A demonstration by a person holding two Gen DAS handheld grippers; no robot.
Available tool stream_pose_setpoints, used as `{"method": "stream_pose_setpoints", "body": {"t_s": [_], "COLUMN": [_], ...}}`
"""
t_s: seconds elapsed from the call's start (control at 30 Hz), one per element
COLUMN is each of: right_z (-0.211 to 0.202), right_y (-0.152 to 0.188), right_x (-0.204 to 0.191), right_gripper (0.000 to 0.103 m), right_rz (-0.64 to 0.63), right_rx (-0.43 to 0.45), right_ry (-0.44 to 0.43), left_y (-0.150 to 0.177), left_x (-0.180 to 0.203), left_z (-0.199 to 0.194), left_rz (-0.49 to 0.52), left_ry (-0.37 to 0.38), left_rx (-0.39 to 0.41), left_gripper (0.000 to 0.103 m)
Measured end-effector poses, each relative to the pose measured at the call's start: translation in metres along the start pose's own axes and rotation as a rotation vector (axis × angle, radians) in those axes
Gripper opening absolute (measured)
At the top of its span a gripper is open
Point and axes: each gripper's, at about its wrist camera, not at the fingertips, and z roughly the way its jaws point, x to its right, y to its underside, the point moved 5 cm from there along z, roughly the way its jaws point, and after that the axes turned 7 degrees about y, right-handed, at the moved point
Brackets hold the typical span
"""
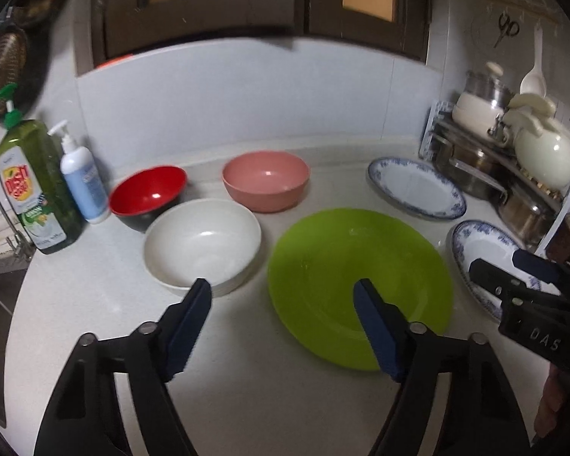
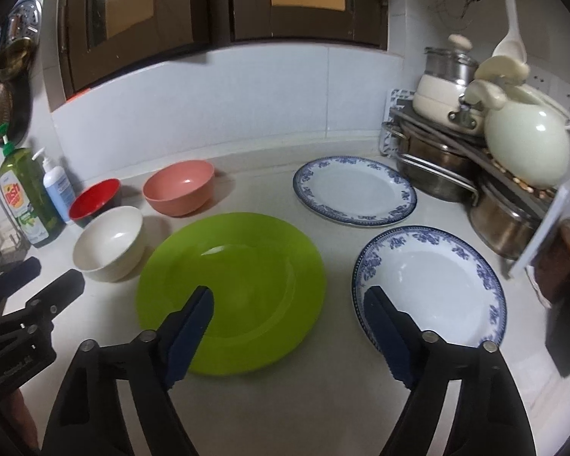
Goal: Organize plates and bowls
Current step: 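Move both grippers forward to the rim of the lime-green plate, then close both grippers on the green plate rim and lift it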
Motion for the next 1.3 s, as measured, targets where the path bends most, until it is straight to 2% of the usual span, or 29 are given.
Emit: {"method": "stream_pose_setpoints", "body": {"t_s": [0.17, 0.4, 0.9, 1.03, 1.17, 1.3], "right_z": [0.031, 0.072, 0.118, 0.126, 0.134, 0.139], "right_y": [-0.002, -0.003, -0.008, -0.007, -0.006, -0.002], "right_x": [0.002, -0.001, 0.005, 0.007, 0.007, 0.005], "right_gripper": [0.068, 0.061, 0.061, 0.056, 0.055, 0.053], "right_rz": [-0.015, -0.030, -0.023, -0.015, -0.007, -0.012], "right_rx": [-0.048, -0.098, -0.136, -0.154, -0.175, -0.195], "right_ry": [-0.032, -0.061, -0.036, -0.037, -0.047, -0.053], "left_y": [0.003, 0.013, 0.013, 0.014, 0.014, 0.015], "left_x": [0.005, -0.003, -0.008, -0.009, -0.012, -0.012], "left_z": [0.034, 0.068, 0.105, 0.111, 0.116, 0.119], "left_rz": [0.020, -0.026, -0.084, -0.096, -0.103, -0.109], "left_ry": [-0.006, -0.029, -0.027, -0.020, -0.019, -0.011], "left_rx": [-0.061, -0.148, -0.197, -0.210, -0.225, -0.238], "left_gripper": [0.065, 0.061, 0.057, 0.056, 0.048, 0.044]}}
